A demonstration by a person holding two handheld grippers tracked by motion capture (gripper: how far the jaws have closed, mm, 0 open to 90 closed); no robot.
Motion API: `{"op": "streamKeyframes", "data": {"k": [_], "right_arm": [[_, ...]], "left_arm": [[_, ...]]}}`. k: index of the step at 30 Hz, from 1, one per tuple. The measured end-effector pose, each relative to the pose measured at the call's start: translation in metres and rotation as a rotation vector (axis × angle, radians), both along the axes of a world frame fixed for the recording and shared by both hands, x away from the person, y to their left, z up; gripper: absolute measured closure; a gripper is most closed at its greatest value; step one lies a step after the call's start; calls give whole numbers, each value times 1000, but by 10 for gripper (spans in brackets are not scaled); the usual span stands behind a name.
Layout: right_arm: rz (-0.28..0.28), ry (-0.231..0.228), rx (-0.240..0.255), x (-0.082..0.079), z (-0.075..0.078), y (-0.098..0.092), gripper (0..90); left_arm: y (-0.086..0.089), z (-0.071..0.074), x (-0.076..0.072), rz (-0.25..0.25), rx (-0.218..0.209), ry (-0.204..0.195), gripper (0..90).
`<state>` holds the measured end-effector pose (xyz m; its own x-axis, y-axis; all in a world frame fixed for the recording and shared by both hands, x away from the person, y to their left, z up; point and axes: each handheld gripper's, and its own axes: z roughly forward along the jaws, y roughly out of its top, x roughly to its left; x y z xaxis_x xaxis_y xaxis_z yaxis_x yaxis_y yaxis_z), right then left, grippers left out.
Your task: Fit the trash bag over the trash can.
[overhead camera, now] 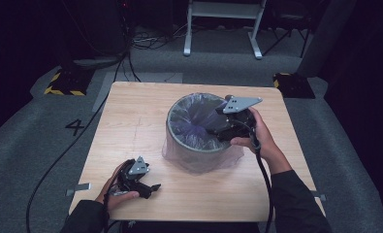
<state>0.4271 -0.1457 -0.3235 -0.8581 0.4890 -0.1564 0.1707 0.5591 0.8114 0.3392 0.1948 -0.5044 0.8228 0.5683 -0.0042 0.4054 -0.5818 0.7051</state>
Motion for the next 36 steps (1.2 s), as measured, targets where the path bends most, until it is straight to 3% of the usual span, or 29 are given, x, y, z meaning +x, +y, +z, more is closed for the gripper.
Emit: {"op": "streamKeyframes", "data": {"k": [2,7,13,25,30,36], "right_arm": [[2,7,-42,0,-2,4,230],[0,34,-91,3,-3,10,217],[-7,102,-171,11,-9,20,204],[-25,152,-299,15,-9,29,203],[-49,122,-249,14,-8,24,197],[-51,38,-108,4,6,7,185]], "left_arm": [[0,0,0,1,-1,1,105],[0,0,0,1,0,0,105],[0,0,0,1,1,-2,105],[0,0,0,2,-1,1,106],[0,0,0,1,0,0,106],[0,0,0,1,-1,1,105]]}}
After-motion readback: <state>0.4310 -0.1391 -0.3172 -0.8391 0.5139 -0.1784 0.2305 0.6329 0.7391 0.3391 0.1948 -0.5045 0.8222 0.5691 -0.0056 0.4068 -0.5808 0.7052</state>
